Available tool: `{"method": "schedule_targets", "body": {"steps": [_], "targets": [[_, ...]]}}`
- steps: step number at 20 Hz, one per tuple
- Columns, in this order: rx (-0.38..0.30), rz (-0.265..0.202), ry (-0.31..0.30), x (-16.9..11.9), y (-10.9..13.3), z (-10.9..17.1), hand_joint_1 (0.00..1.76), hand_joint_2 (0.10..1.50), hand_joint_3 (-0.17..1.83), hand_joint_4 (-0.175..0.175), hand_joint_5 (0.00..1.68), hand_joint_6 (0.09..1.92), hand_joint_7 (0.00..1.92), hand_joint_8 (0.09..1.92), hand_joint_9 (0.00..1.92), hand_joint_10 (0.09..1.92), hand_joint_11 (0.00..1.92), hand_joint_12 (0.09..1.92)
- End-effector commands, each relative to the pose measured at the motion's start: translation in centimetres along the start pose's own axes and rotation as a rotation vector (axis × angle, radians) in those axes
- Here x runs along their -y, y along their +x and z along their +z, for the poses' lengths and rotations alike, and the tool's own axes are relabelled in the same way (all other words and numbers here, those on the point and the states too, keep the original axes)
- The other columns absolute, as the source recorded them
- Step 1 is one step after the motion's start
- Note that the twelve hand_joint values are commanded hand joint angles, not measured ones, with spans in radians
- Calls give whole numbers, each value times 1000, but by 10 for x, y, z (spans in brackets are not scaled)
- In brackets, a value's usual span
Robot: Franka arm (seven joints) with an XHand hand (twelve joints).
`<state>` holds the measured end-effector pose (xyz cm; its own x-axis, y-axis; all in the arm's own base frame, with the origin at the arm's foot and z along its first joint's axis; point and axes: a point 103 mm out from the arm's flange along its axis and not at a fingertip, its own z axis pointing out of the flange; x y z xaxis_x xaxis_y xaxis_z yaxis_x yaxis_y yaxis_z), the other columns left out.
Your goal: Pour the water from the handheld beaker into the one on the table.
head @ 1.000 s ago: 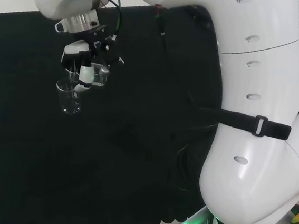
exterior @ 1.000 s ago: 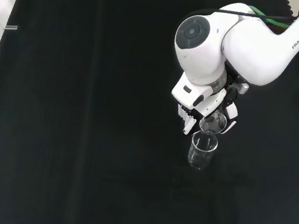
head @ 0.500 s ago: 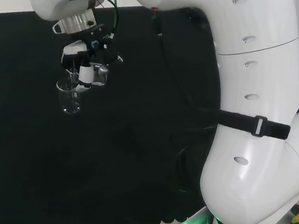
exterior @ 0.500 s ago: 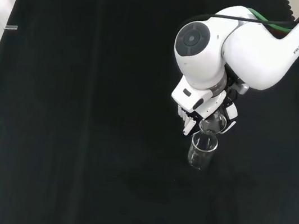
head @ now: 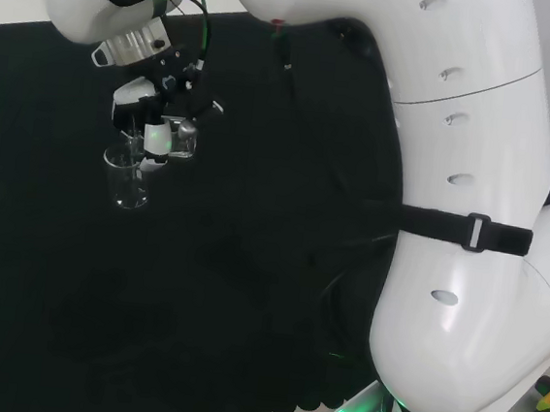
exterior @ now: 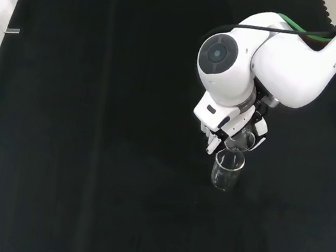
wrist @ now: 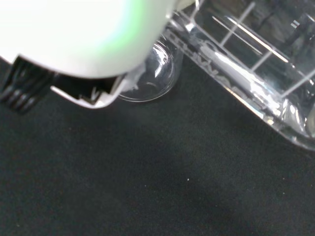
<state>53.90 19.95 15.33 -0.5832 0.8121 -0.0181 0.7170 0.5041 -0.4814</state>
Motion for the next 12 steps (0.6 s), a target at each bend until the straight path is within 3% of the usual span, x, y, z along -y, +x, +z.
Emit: {"method": "schedule_targets", "body": {"steps": [1,12], "targets": [[24,9,9,0,2,-1,1394,507,1152,-175,776,1920,1455,1920,1533,1455,1202,1267],[85,39,28,2,0,-7,1397,507,1153,-175,778,1920,1455,1920,1535,1454,1204,1268]]}}
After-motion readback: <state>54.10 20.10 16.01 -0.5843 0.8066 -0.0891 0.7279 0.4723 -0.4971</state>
